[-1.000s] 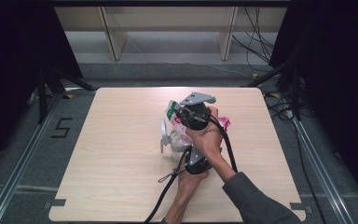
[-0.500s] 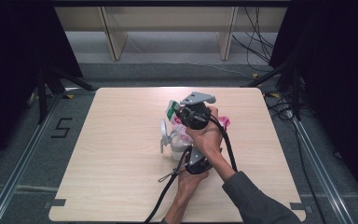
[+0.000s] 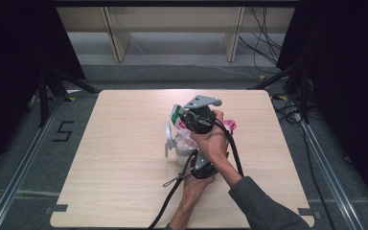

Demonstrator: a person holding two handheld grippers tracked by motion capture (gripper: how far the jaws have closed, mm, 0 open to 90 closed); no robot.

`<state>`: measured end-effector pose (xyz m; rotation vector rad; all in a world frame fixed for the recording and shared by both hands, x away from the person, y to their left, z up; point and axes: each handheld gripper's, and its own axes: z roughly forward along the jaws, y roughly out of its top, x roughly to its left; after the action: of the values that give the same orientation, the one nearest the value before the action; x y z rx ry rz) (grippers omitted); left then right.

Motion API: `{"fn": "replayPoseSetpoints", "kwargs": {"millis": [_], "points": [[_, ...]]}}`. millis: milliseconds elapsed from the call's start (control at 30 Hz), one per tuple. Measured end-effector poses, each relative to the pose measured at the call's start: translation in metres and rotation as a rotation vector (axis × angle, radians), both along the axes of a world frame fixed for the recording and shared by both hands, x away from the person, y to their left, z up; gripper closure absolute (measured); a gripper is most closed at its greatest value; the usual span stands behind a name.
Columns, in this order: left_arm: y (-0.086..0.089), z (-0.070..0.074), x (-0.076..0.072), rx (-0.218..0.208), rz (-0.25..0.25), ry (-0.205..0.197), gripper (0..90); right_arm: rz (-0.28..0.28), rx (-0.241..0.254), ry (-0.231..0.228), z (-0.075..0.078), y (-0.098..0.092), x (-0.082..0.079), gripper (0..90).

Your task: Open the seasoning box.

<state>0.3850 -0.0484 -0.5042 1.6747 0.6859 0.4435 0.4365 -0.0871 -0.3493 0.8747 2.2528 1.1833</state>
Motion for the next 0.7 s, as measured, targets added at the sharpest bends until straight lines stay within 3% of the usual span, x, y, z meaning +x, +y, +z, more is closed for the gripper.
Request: {"fn": "replayPoseSetpoints", "kwargs": {"millis": [133,200,267,300,400,567,700], "points": [[0.0018,0.0001,0.0007,-0.004,0.002,0.003,75.6,-0.006,0.030,-0.002,0.0013,-0.0004,-0.0010,90.0],[0.0012,-0.0001,0.0007,-0.006,0.002,0.006,75.6,-0.006,0.023,-0.010,0.0006,0.0002,-0.0009,90.0],[0.0008,0.0003,0.0005,-0.002,0.003,-0.001,75.6,-0.007,0.011,0.014,0.0017,-0.0001,-0.0021,90.0],[0.0011,0.0005,0.0004,-0.003,0.001,-0.001,75.6,-0.009,0.028,-0.006,0.0013,-0.0004,-0.0011,90.0],[0.0004,-0.0002,0.0008,-0.004,-0.001,0.002,75.6,-0.009,0.017,0.006,0.0008,-0.0001,-0.0016,90.0],[0.0008,0.0002,0.0007,-0.002,-0.002,0.000,75.5,0.003,0.009,-0.015,-0.0011,0.0017,-0.0004,90.0],[0.0001,0.0009,0.0000,-0.004,0.000,0.002,75.6,-0.001,0.013,0.008,0.0001,0.0004,-0.0015,90.0]]}}
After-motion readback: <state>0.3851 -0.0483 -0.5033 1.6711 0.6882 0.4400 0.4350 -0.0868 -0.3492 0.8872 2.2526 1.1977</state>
